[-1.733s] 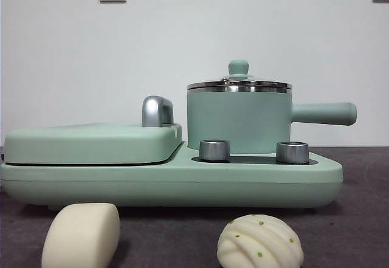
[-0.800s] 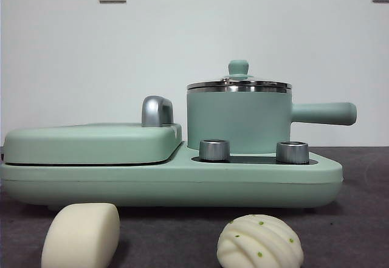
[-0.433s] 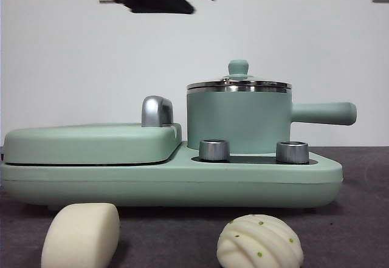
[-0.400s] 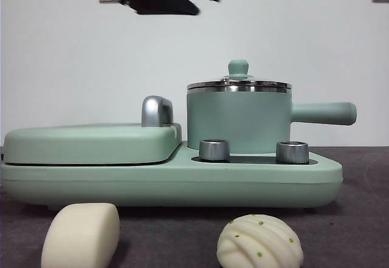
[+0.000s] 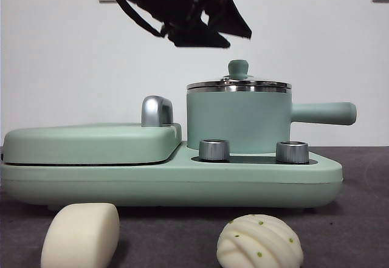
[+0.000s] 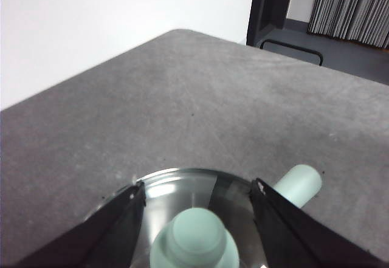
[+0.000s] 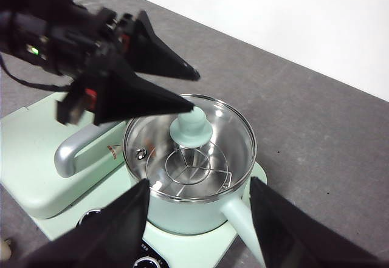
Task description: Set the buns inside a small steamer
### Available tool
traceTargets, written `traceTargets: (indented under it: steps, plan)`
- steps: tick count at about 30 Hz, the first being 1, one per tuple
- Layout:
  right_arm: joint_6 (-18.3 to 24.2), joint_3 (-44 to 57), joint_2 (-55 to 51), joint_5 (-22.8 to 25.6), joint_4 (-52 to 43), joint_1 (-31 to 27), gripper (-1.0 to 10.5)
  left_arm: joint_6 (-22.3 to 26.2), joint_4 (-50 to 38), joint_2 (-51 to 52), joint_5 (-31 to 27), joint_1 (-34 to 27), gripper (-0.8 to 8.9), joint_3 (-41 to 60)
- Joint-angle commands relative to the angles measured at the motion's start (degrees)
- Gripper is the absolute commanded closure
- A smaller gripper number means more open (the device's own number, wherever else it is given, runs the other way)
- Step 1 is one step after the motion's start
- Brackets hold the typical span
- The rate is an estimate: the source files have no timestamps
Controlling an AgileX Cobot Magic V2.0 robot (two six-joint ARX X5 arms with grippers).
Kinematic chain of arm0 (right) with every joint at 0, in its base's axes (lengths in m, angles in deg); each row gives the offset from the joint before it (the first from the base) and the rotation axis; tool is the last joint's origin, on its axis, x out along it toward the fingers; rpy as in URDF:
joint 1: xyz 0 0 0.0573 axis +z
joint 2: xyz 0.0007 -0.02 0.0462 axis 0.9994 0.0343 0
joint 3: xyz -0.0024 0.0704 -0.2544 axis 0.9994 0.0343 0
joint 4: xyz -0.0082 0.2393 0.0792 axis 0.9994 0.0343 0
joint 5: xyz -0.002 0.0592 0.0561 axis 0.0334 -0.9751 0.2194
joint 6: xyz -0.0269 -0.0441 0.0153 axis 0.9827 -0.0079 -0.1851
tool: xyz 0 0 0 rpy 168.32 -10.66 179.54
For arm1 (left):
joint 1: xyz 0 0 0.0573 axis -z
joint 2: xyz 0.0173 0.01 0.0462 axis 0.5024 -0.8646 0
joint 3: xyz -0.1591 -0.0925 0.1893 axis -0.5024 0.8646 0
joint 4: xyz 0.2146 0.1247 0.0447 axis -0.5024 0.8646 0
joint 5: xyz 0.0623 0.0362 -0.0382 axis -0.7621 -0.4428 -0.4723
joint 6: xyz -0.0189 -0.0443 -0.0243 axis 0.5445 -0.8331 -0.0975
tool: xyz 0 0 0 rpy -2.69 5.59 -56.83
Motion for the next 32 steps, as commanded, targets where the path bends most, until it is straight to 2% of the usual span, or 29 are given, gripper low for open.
traceTargets:
  steps: [1, 32]
  plan:
    - [-0.8, -1.1, 0.3, 0.0, -0.3, 0.3, 6.8, 1.4, -0.7, -2.4, -0.2, 0.5, 5.34, -1.6]
    - [-0.8, -1.1, 0.3, 0.1, -0.4, 0.3, 6.8, 3.4, -0.8, -6.8, -0.2, 0.7, 5.55, -1.6]
